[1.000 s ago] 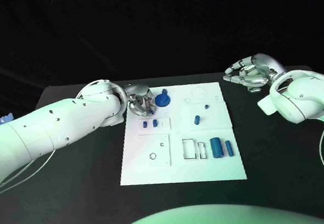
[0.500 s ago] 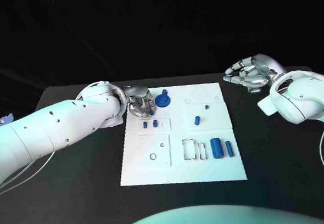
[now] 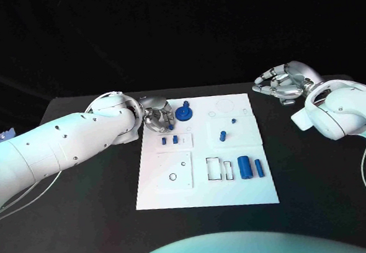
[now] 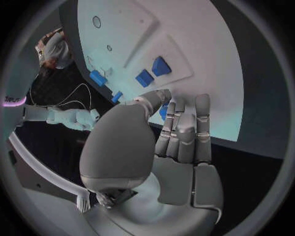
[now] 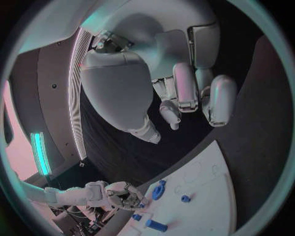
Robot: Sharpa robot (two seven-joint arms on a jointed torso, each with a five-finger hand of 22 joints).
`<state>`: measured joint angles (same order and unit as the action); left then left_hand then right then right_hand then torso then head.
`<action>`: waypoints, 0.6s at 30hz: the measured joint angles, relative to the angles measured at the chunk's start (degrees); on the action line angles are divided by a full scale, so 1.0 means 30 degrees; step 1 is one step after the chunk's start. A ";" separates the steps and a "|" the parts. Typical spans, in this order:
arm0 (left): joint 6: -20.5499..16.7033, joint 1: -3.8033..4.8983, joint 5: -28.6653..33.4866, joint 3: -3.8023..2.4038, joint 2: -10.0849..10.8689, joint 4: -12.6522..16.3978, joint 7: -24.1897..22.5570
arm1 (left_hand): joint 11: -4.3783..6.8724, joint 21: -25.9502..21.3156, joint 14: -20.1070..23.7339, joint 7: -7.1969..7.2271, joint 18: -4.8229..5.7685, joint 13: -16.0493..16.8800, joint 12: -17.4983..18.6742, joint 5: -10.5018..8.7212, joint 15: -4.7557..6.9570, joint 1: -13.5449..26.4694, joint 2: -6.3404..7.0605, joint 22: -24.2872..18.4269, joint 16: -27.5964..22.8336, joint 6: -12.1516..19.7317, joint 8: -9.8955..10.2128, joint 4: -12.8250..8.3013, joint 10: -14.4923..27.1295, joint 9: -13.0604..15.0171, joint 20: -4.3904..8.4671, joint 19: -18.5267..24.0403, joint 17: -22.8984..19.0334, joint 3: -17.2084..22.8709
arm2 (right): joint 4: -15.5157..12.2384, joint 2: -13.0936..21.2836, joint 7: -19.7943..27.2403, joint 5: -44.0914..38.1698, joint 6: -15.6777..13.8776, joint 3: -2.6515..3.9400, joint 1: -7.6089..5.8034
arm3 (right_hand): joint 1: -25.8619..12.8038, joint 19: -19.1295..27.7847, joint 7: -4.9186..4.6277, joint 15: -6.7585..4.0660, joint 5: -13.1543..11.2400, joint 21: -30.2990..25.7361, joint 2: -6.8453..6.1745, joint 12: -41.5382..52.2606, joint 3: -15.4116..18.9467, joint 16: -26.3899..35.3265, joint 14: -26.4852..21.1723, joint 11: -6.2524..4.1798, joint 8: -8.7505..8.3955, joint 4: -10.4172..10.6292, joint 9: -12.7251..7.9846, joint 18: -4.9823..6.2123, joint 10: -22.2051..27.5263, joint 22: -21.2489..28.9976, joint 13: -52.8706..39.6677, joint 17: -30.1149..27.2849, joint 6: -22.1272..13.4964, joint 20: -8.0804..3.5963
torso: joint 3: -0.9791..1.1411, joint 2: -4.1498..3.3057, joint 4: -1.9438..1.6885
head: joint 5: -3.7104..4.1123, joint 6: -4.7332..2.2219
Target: Assemble the parts on the task board
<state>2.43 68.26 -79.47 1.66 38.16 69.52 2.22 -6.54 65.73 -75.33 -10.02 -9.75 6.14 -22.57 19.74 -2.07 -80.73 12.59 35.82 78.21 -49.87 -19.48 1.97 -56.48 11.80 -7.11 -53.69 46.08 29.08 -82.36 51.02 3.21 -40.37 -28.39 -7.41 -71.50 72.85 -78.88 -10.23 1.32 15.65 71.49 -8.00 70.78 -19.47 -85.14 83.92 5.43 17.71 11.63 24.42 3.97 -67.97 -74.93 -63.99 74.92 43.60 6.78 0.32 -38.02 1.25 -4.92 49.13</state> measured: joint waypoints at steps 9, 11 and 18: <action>-0.0041 0.0000 0.0078 -0.0013 0.0545 0.0166 0.0036 | -0.0172 -0.0074 0.0442 -0.0066 -0.0002 -0.0106 0.0303 0.0000 -0.0173 -0.0003 0.0202 -0.0066 -0.0200 0.0066 0.0213 -0.0053 0.0792 -0.0021 -0.0178 0.0177 -0.0619 0.0055 | 0.0081 0.0008 -0.0002 -0.0018 0.0087 0.0000 0.0003 | 0.0413 0.1751 0.0012 -0.0046 0.0000 -0.3254 -0.0189 -0.4707 -0.0352 0.1526 0.0046 -0.0016 0.0366 0.0020 -0.0004 0.0787 0.4279 0.1960 0.5420 -0.1147 -0.0207 -0.0002 | 0.0007 0.0004 0.0007 | 0.0016 0.0004; -0.0083 -0.0001 0.0149 -0.0045 0.0785 0.0293 0.0037 | -0.0206 -0.0075 0.0444 -0.0066 -0.0001 -0.0125 0.0316 0.0000 -0.0171 -0.0003 0.0202 -0.0066 -0.0200 0.0066 0.0222 -0.0112 0.0949 -0.0021 -0.0187 0.0186 -0.0657 0.0112 | 0.0118 0.0007 -0.0002 -0.0080 0.0152 0.0000 0.0003 | 0.0894 0.2373 0.0015 -0.0210 -0.0205 -0.4645 -0.0285 -0.6520 -0.0892 0.2403 -0.0149 0.0039 0.0447 -0.0207 -0.0041 0.1038 0.4814 0.2914 0.7007 -0.2443 -0.0336 -0.0036 | 0.0004 0.0015 0.0007 | 0.0044 -0.0024; -0.1050 0.0041 0.1697 -0.0346 0.1866 0.0774 -0.0395 | -0.0356 -0.0137 0.1446 -0.0271 0.0000 -0.0289 0.0436 0.0000 -0.0329 -0.0247 0.0110 -0.0087 -0.0866 -0.0012 0.0222 -0.0372 0.1464 0.0011 -0.0364 0.0362 -0.2581 0.0374 | 0.0236 -0.0144 0.0002 -0.1424 0.0931 0.0000 0.0003 | 0.1961 0.2433 0.0076 -0.0099 -0.1230 -0.5751 -0.0703 -1.3899 -0.4071 0.3234 -0.0377 0.0228 0.0518 -0.2021 -0.0397 0.1039 0.4854 0.3475 1.3075 -0.3561 -0.0244 0.0009 | 0.0002 0.0040 -0.0018 | 0.0223 -0.0240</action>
<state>-0.72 68.38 -74.38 0.62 43.76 71.85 1.03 -7.60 65.32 -70.99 -10.84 -9.76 5.28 -21.26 19.74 -3.05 -81.47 12.92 35.56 75.61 -49.90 -18.81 0.85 -52.08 11.83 -8.21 -52.60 38.34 30.20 -81.65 50.59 3.22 -44.64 -25.60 -7.41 -71.49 78.73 -71.57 -10.00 1.02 11.96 54.24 -10.11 29.09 -31.68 -75.44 82.79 6.12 19.27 5.57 23.23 7.09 -53.40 -64.50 -24.77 64.24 42.87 6.81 0.32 -37.90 1.20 -4.25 48.41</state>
